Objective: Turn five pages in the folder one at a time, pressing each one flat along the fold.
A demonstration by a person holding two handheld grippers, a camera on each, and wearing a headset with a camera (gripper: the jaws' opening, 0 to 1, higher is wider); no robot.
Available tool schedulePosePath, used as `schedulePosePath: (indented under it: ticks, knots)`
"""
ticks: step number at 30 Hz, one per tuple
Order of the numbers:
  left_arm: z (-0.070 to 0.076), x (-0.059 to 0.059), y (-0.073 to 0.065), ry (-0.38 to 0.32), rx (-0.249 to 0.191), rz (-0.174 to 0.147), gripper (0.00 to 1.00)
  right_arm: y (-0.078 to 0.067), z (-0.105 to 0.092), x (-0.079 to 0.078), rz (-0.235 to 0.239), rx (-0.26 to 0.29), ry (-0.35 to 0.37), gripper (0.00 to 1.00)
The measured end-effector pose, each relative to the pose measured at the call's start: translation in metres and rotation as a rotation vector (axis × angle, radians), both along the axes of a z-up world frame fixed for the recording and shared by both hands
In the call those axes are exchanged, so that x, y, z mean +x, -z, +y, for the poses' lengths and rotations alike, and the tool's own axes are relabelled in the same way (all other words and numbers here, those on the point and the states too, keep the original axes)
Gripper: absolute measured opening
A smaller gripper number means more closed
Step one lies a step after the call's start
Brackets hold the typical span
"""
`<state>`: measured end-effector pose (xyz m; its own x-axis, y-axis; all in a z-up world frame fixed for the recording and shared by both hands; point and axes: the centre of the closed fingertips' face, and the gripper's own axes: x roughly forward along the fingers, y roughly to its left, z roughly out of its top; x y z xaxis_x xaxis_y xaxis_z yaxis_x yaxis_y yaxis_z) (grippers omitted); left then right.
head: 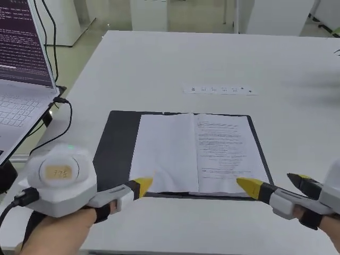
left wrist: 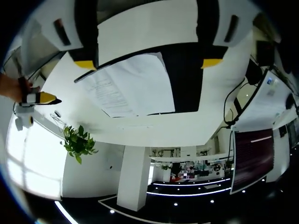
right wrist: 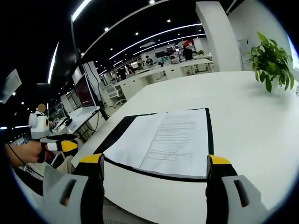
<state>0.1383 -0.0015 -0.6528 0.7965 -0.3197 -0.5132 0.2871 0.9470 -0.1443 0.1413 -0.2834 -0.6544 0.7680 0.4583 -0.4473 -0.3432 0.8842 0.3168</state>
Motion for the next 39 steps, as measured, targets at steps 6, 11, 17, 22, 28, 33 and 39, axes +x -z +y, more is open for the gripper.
schedulePosePath:
  ticks: [6,11,17,22,28,33,39]
  knots:
    - [0.009,-0.006,-0.001,-0.013,0.010,-0.014,0.95,-0.008,-0.010,-0.001,-0.027,-0.013,0.045,1.00]
    - [0.013,-0.006,-0.006,-0.028,0.008,-0.036,0.99,-0.005,-0.013,-0.003,-0.014,-0.018,0.045,1.00]
    - [0.015,-0.005,-0.009,-0.026,0.016,-0.040,0.99,-0.006,-0.013,0.000,-0.025,-0.040,0.037,1.00]
    - [0.012,-0.001,-0.009,-0.019,0.023,-0.042,0.99,-0.005,-0.012,0.002,-0.026,-0.036,0.028,1.00]
    - [-0.007,0.011,-0.004,0.016,0.022,-0.034,0.99,0.001,-0.012,0.002,-0.017,-0.043,0.017,1.00]
    - [-0.037,0.022,0.001,0.088,0.027,-0.027,0.96,0.002,-0.013,0.002,-0.017,-0.034,0.019,1.00]
    - [-0.079,0.040,0.008,0.173,0.029,-0.029,0.94,0.003,-0.015,-0.001,-0.021,-0.034,0.014,1.00]
